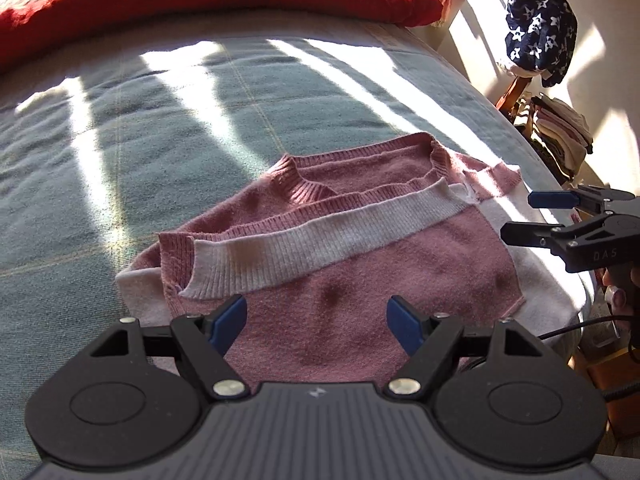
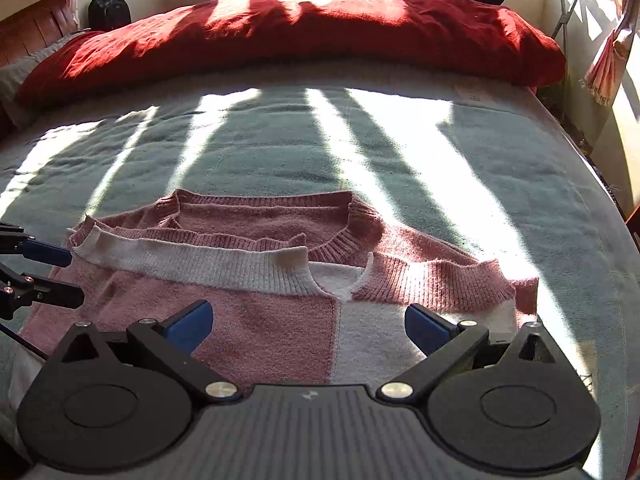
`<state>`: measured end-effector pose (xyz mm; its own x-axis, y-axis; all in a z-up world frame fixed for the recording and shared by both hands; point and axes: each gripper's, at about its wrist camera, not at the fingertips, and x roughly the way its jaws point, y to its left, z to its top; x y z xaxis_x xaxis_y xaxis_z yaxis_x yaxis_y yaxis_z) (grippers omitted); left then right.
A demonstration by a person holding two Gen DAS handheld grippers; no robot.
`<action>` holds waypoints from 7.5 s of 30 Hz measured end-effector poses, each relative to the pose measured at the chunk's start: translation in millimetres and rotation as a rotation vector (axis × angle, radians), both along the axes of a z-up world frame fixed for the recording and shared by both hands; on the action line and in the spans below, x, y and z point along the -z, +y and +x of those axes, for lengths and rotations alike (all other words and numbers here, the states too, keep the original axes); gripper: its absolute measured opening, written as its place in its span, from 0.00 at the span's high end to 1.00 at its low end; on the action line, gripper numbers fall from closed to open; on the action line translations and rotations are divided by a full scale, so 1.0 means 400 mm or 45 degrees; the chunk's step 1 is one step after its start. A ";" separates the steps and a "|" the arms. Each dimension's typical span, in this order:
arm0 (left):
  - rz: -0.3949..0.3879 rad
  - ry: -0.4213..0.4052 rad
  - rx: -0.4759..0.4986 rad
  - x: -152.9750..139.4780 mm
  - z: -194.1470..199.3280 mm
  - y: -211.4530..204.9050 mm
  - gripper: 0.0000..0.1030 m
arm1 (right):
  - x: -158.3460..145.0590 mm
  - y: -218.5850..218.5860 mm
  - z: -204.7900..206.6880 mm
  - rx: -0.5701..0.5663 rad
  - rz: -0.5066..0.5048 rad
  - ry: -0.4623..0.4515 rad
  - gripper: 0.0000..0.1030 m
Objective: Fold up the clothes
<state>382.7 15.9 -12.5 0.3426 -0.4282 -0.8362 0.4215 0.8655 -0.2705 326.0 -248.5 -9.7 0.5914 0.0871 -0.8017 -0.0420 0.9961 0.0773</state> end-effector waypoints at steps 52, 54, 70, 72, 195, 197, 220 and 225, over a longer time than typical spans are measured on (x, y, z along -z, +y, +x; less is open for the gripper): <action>-0.178 0.212 -0.671 0.021 -0.075 0.211 0.24 | -0.006 0.029 0.025 -0.303 0.236 0.113 0.00; -0.198 0.225 -0.736 0.027 -0.083 0.214 0.24 | -0.002 0.051 0.015 -0.358 0.341 0.156 0.00; -0.289 0.274 -0.558 0.046 -0.063 0.261 0.24 | 0.042 0.174 -0.033 -0.176 0.377 0.203 0.00; -0.297 0.281 -0.521 0.044 -0.052 0.274 0.24 | 0.040 0.188 -0.057 -0.118 0.379 0.246 0.00; -0.344 0.465 -0.262 0.121 0.068 0.195 0.81 | 0.058 0.123 0.116 0.017 0.458 0.055 0.00; -0.348 0.462 -0.267 0.121 0.067 0.196 0.81 | 0.040 0.115 0.113 0.032 0.464 0.036 0.00; -0.375 0.479 -0.160 0.040 0.076 0.161 0.81 | 0.010 0.100 -0.092 0.081 0.473 0.174 0.00; -0.355 0.537 -0.122 -0.021 0.100 0.107 0.81 | -0.031 0.070 -0.133 0.070 0.437 0.135 0.00</action>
